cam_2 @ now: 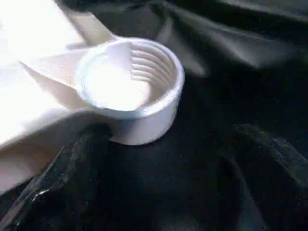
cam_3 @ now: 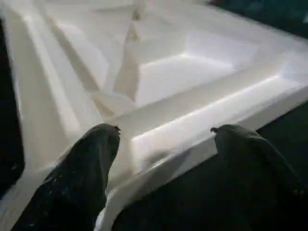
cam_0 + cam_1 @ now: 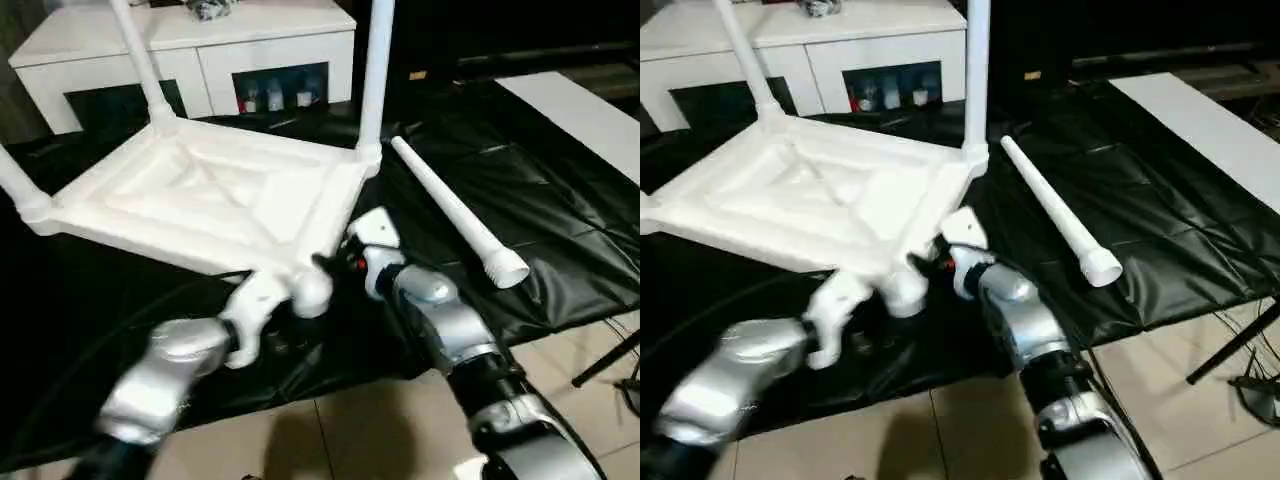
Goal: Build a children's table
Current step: Rotate table base, then pick table leg
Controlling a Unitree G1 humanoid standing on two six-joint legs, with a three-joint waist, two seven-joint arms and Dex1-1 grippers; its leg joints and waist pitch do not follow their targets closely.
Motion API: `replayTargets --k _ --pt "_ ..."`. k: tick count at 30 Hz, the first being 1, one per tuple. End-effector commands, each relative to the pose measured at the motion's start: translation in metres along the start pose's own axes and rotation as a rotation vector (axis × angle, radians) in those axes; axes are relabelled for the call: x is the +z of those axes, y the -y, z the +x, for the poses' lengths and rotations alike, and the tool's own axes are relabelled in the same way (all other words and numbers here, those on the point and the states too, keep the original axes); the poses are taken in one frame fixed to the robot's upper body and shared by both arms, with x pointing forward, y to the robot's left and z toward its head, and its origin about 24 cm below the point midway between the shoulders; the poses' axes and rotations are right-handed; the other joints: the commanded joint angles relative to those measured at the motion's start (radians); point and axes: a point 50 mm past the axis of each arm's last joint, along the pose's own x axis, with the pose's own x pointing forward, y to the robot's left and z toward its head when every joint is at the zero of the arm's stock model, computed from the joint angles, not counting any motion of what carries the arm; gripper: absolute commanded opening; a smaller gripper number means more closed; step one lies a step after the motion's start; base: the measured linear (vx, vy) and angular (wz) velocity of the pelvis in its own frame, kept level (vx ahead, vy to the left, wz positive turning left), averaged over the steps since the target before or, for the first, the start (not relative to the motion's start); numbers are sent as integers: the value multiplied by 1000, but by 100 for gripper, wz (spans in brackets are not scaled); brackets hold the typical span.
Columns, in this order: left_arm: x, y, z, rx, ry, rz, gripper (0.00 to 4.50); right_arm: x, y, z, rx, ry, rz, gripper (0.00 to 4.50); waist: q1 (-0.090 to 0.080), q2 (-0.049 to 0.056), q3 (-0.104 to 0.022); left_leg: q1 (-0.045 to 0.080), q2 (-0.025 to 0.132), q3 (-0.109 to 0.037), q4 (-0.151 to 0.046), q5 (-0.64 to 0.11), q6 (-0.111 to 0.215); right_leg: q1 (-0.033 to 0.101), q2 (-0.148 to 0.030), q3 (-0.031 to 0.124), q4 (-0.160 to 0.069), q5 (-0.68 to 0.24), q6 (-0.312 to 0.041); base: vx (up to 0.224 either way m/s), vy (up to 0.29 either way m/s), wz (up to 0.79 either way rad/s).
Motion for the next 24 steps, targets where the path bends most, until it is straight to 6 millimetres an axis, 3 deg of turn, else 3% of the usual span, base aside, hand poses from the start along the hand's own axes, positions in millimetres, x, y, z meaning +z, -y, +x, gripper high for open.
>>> replayTargets --k 1,2,3,6,7,8,9,12,15,18,24 --pt "11 1 6 11 65 51 448 4 31 -15 -145 -53 -5 366 -3 3 -66 20 25 -4 -72 -155 11 51 -35 36 -58 -28 -207 0 0 0" --pt "15 5 9 1 98 44 448 5 41 -19 -187 -110 -20 366 0 0 -65 22 23 -4 -72 -161 5 51 -32 35 -61 -45 -204 0 0 0" --pt "21 8 14 5 141 50 448 6 56 -23 -238 -209 -46 366 -3 15 -64 23 22 -3 -70 -174 -10 50 -30 35 -62 -53 -212 0 0 0" --pt "25 9 18 11 171 58 448 10 74 -29 -292 -298 -60 366 -3 6 -66 16 18 -4 -66 -171 -7 57 -32 35 -61 -44 -221 0 0 0" --pt "26 10 18 8 177 57 450 12 81 -32 -309 -313 -34 392 -6 5 -65 14 16 -3 -65 -175 3 58 -34 35 -62 -64 -222 0 0 0" --pt "30 9 18 -1 197 57 450 17 100 -39 -365 -324 49 398 -5 9 -65 16 17 -3 -65 -180 5 56 -36 35 -64 -77 -221 0 0 0" --pt "32 9 16 -15 203 54 450 18 111 -42 -396 -338 76 398 -11 6 -66 15 18 -4 -63 -183 6 56 -37 34 -65 -91 -232 0 0 0" --pt "36 10 8 -83 211 56 450 17 129 -50 -420 -383 132 431 -14 5 -69 13 16 -1 -56 -149 21 56 -34 32 -59 -58 -253 0 0 0" --pt "38 11 0 -145 203 60 450 13 135 -54 -401 -443 166 446 -14 6 -70 11 16 2 -51 -116 53 57 -30 28 -53 -12 -280 0 0 0" --pt "38 17 -11 -250 162 61 450 7 141 -60 -404 -542 163 446 -12 7 -69 13 20 4 -50 -120 59 54 -32 25 -52 -29 -295 0 0 0" --pt "47 17 -22 -305 153 66 450 -8 144 -67 -345 -658 226 446 -7 11 -62 19 23 5 -53 -197 34 47 -30 25 -55 -117 -298 0 0 0"
